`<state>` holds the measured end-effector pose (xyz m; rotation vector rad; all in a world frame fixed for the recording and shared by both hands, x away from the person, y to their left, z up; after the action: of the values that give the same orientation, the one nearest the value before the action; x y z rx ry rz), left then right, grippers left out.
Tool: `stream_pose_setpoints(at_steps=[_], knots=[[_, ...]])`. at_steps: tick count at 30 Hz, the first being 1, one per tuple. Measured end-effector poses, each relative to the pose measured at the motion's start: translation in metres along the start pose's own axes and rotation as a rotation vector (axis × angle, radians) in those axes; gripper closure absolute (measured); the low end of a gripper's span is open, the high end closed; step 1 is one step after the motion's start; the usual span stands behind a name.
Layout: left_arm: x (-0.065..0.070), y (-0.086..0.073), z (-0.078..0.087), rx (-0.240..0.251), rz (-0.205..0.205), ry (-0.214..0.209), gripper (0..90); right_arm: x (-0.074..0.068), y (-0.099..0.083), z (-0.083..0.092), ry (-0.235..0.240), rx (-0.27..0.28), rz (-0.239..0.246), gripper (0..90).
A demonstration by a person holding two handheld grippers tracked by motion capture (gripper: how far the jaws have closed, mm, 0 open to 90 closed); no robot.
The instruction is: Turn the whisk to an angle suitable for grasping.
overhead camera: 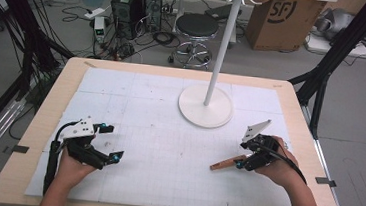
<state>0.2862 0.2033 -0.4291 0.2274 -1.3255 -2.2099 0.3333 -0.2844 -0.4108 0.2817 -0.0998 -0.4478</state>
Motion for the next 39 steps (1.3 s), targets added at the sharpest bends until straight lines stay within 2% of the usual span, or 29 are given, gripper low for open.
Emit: stream_pose_setpoints(at_steps=[4, 5, 6, 10, 13, 15, 17, 25, 29, 34, 36, 39], knots=[[0.000, 0.000, 0.000, -0.009, -0.004, 0.002, 1.9, 0.002, 0.000, -0.011, 0.014, -0.079, 0.018, 31.8], [0.000, 0.000, -0.001, -0.010, -0.004, 0.003, 1.9, 0.002, 0.000, -0.011, 0.014, -0.079, 0.018, 31.8], [0.000, -0.001, -0.001, -0.012, -0.005, 0.001, 1.9, 0.002, 0.000, -0.017, 0.023, -0.119, 0.033, 33.1], [0.000, -0.001, -0.001, -0.020, -0.005, 0.005, 1.9, 0.000, 0.000, -0.026, 0.023, -0.182, 0.062, 35.5], [0.001, -0.001, -0.002, -0.020, -0.005, 0.005, 1.9, 0.002, 0.001, -0.024, 0.026, -0.172, 0.066, 47.1], [0.001, -0.001, -0.002, -0.020, -0.006, 0.004, 1.9, 0.002, 0.001, -0.024, 0.026, -0.179, 0.063, 48.3], [0.001, -0.001, -0.002, -0.021, -0.007, 0.006, 1.9, 0.000, 0.001, -0.023, 0.015, -0.190, 0.067, 53.9], [0.001, 0.000, -0.002, -0.022, -0.008, 0.007, 1.9, -0.004, 0.003, -0.022, 0.013, -0.207, 0.067, 66.0], [0.001, 0.000, -0.002, -0.023, -0.007, 0.009, 1.9, -0.004, 0.004, -0.022, 0.011, -0.204, 0.059, 66.1], [0.001, -0.001, -0.002, -0.027, -0.008, 0.011, 1.9, -0.001, 0.004, -0.019, 0.064, -0.163, 0.018, 59.8], [0.001, -0.001, -0.002, -0.028, -0.007, 0.010, 1.9, 0.000, 0.004, -0.019, 0.054, -0.161, 0.021, 59.1], [0.001, -0.001, -0.002, -0.029, -0.008, 0.014, 1.9, 0.001, 0.006, -0.021, 0.066, -0.173, 0.015, 57.6]])
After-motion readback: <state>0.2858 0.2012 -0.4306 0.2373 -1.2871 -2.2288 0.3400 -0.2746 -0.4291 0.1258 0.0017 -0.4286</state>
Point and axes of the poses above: each handheld gripper's, and its own axes: z roughly backward along the jaws, y roughly out of its top, x roughly to its right, the point moved 2 cm from there along -z, roughly forward along the jaws, and after that the axes turned 9 degrees about -x, right-handed, at the moved point
